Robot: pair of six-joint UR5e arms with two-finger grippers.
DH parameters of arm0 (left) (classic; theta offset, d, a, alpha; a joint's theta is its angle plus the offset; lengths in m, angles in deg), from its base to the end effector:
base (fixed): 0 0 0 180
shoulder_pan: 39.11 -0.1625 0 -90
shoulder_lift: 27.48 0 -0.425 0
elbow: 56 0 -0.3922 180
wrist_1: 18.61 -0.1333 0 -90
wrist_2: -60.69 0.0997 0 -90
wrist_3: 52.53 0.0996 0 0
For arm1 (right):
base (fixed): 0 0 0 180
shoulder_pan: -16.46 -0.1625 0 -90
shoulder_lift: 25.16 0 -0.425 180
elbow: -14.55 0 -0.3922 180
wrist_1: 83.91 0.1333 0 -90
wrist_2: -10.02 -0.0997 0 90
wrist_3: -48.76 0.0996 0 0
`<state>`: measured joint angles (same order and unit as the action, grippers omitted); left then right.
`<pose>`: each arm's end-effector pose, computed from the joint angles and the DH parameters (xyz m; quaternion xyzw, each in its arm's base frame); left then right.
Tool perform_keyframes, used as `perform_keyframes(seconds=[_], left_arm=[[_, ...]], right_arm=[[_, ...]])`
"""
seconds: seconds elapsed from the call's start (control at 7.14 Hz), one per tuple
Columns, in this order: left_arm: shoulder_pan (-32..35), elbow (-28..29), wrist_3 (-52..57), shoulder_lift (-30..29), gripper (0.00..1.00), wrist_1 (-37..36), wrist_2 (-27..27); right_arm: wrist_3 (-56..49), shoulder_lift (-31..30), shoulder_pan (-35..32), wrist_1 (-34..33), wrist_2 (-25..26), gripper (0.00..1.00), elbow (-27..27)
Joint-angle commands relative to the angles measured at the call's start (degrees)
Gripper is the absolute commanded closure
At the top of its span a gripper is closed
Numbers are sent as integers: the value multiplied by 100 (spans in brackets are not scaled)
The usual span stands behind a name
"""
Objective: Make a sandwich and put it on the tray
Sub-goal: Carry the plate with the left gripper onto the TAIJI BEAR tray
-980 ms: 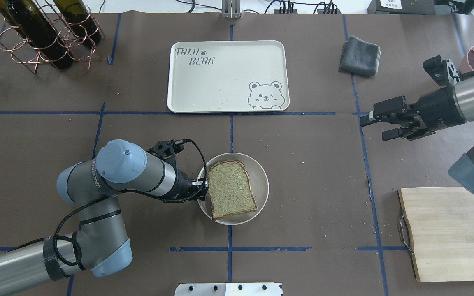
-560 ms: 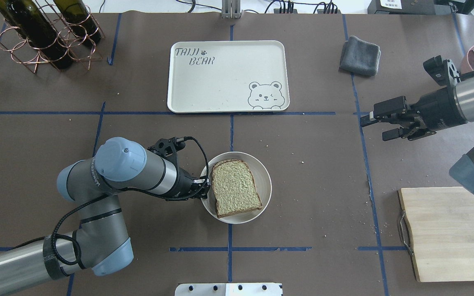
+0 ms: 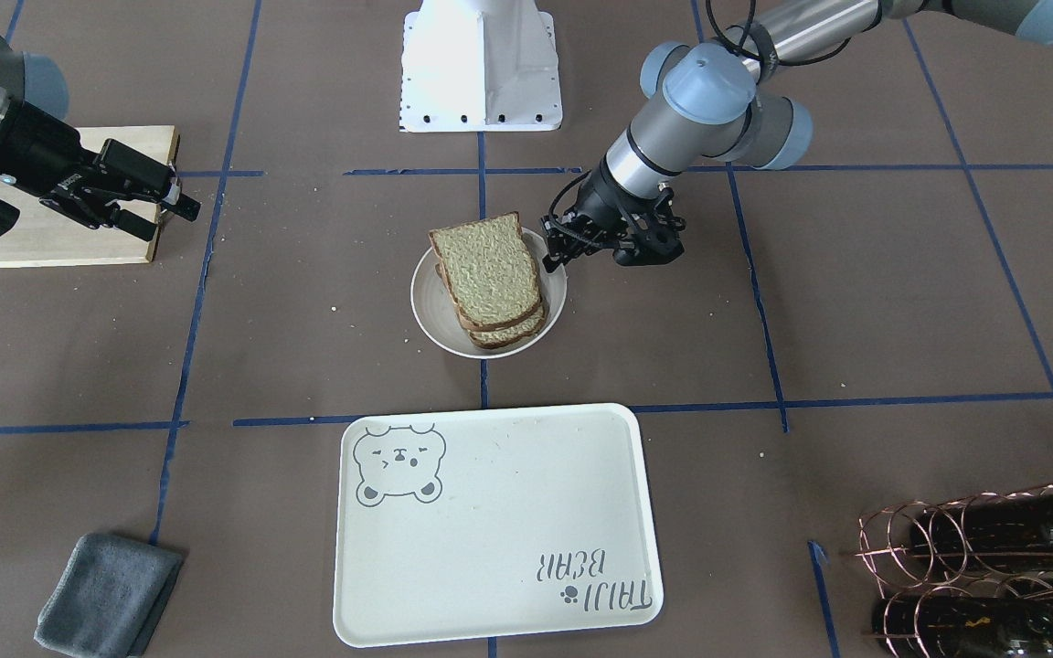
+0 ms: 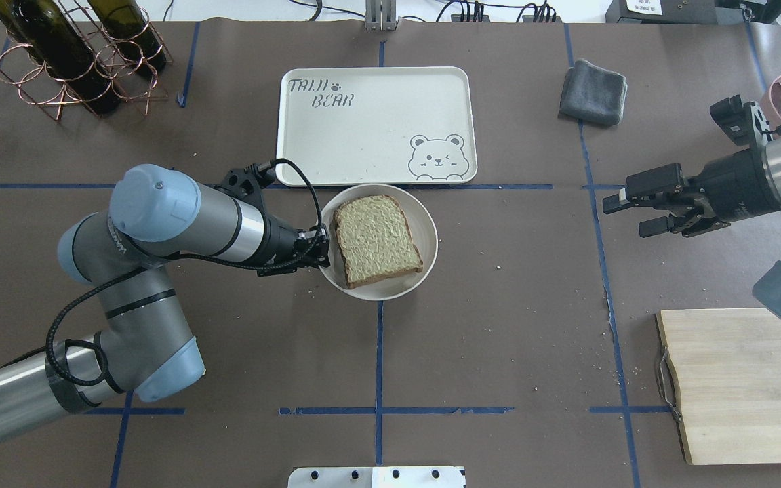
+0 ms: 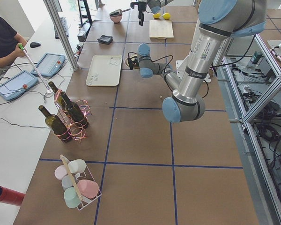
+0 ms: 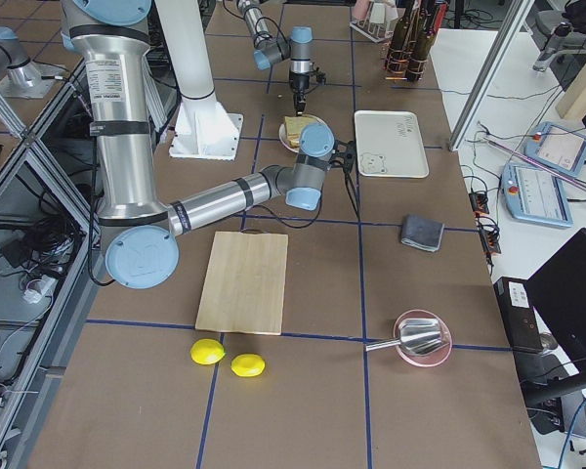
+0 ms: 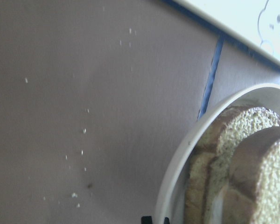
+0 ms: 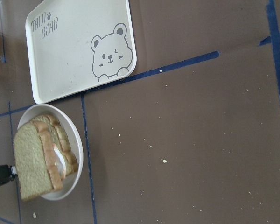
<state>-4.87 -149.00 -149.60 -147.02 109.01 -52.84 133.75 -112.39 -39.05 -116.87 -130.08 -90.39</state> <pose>0.4929 -0.4486 0.2585 -0.0300 0.5861 -0.1729 0.7910 -0.2261 -0.4295 0.3883 -0.0135 -0.6446 0.0746 0.7608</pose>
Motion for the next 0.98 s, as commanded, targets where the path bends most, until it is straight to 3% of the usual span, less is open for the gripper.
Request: perform_keyframes(seconds=[0.0, 0.28, 0.56, 0.84], left_arm=[[617, 1295, -695, -881, 100, 9, -11], [839, 2395, -997, -1481, 100, 43, -11], [822, 3371, -1331, -2131, 100, 543, -2], [795, 3631, -1324, -2178, 100, 781, -2]], right_arm=[[0, -84, -13, 0, 0, 0, -87], [0, -190, -48, 0, 0, 0, -201], [0, -199, -31, 0, 0, 0, -219], [0, -190, -22, 0, 9, 0, -219]])
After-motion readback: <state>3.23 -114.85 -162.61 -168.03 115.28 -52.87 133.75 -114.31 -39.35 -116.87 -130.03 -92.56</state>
